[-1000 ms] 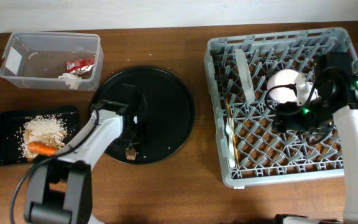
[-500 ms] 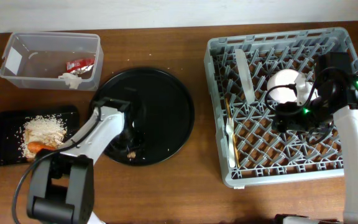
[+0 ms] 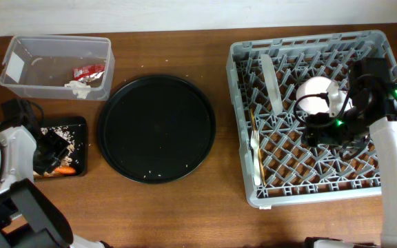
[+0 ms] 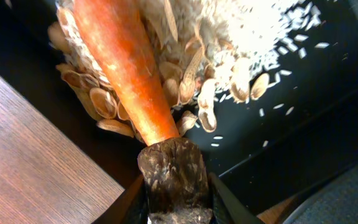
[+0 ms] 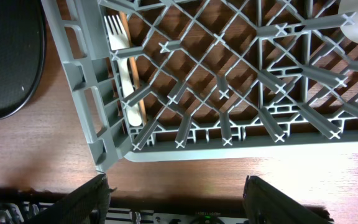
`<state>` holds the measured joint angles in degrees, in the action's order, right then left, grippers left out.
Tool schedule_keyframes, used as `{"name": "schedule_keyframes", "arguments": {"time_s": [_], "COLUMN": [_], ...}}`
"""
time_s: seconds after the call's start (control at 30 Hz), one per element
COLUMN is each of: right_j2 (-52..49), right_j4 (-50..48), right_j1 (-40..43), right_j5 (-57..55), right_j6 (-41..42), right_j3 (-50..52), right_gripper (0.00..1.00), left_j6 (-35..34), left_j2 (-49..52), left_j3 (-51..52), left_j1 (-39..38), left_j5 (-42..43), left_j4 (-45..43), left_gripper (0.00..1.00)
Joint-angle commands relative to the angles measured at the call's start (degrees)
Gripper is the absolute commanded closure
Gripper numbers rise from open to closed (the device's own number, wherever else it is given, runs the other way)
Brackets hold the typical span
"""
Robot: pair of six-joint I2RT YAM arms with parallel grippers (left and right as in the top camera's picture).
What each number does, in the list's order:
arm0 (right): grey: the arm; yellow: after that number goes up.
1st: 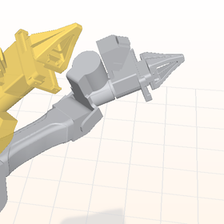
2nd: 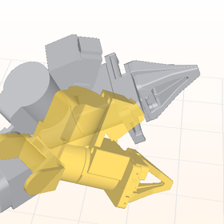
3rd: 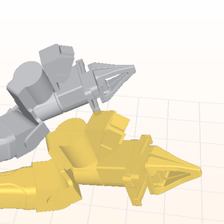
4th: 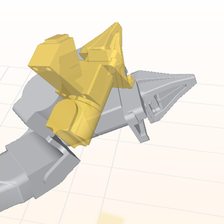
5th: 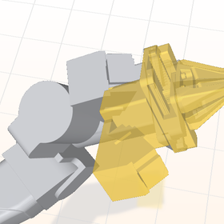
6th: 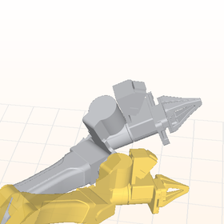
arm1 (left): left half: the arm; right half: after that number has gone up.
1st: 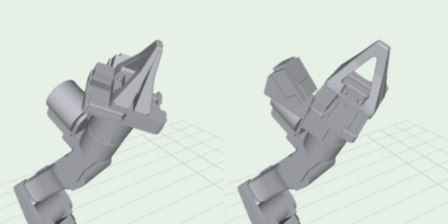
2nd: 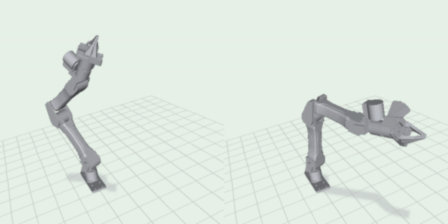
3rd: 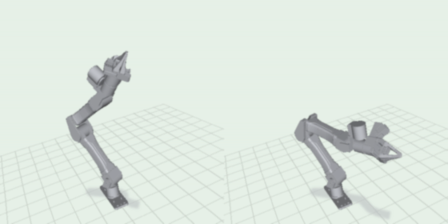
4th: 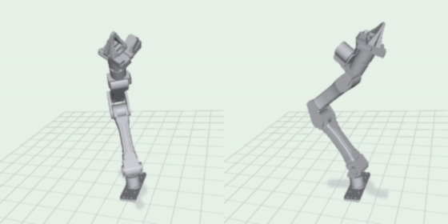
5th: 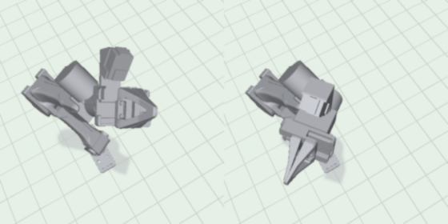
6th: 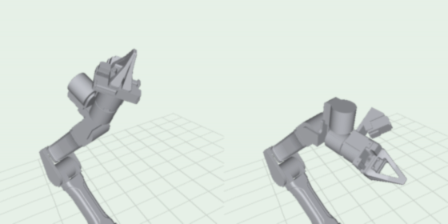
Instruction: Sort waste into correct bins and load items into the dishwasher rack
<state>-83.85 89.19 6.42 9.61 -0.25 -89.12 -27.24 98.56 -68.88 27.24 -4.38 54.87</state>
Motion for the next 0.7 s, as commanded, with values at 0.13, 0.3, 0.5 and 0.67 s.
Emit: {"name": "schedule_keyframes", "arguments": {"time_s": [0.13, 0.3, 0.5, 0.67], "right_j2": [0.0, -0.2, -4.9, 12.4], "right_j4": [0.0, -4.9, -1.9, -21.0], "right_j1": [0.4, 0.3, 0.3, 0.3], "right_j5": [0.3, 8.2, 5.6, 2.3], "right_j6": [-0.4, -0.4, -3.8, 1.4], "right_j3": [-0.1, -0.1, 1.0, 19.7], "right_gripper": [0.28, 0.07, 0.01, 0.01], "left_j6": [-0.5, 9.6, 19.4, 19.4], "left_j2": [1.9, -4.5, -7.1, -29.3], "left_j3": [2.9, -6.3, -9.1, -0.4], "left_j1": [0.2, -8.1, -31.1, -29.9], "left_j5": [3.7, 13.3, 5.6, 5.6], "left_j4": [-1.1, 4.1, 22.7, 14.8], "left_gripper": [0.58, 0.47, 0.01, 0.01]}}
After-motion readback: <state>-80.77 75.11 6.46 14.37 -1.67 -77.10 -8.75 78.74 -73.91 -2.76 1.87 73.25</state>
